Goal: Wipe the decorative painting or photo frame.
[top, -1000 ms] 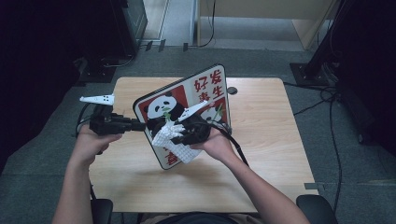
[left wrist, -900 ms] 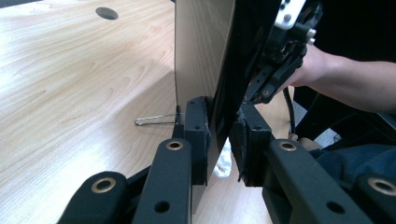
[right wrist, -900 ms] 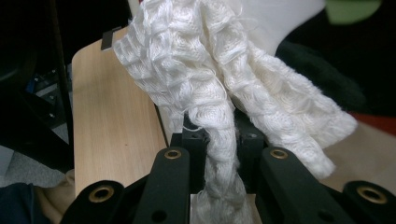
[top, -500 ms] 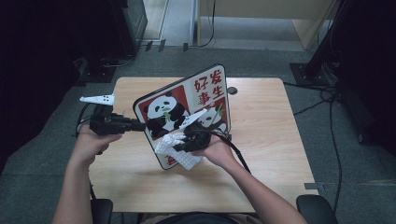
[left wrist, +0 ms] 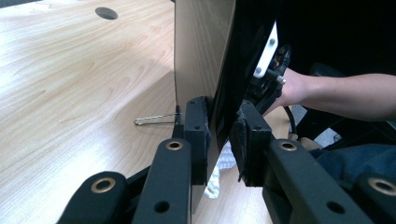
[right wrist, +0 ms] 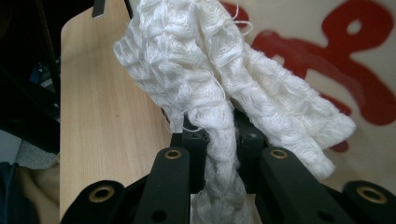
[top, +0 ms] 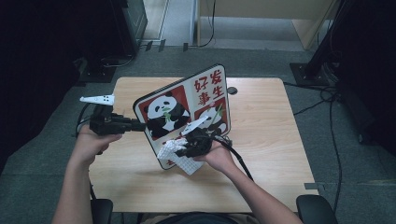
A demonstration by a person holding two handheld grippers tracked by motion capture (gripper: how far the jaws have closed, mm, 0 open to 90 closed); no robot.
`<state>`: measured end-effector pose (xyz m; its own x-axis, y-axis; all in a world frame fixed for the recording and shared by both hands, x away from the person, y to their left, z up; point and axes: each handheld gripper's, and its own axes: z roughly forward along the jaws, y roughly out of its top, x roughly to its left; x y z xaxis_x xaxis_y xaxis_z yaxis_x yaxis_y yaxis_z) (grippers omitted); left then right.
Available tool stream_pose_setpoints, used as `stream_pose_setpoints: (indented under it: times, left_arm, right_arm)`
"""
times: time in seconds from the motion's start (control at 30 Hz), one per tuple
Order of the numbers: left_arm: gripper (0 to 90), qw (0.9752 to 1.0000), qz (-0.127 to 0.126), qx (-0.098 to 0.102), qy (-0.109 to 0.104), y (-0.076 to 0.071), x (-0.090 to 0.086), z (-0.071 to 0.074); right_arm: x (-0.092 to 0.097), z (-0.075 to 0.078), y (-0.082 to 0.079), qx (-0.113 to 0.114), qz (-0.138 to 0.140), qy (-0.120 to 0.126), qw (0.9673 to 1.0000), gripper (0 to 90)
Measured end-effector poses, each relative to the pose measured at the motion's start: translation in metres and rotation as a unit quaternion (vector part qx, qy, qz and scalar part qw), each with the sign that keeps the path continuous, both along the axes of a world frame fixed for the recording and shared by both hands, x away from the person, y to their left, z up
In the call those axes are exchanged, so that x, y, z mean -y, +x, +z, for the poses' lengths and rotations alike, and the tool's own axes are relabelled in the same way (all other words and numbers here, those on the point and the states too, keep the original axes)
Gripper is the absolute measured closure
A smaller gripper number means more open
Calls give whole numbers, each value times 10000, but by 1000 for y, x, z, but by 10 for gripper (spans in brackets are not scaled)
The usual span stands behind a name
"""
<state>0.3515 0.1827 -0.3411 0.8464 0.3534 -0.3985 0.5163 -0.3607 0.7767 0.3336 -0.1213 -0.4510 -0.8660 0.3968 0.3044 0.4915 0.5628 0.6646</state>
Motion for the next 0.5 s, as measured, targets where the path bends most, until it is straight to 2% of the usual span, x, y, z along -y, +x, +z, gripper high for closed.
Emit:
stream_pose_setpoints:
  times: [0.3, 0.5]
  left_arm:
    - [769, 10000, 0, 0, 2, 0, 0, 0]
    - [767, 10000, 16, -15, -3, 1, 0, 0]
  right_arm:
    - [2, -14, -1, -123, 5, -78, 9999, 796]
    - [3, -23, -1, -288, -10, -141, 9995, 796]
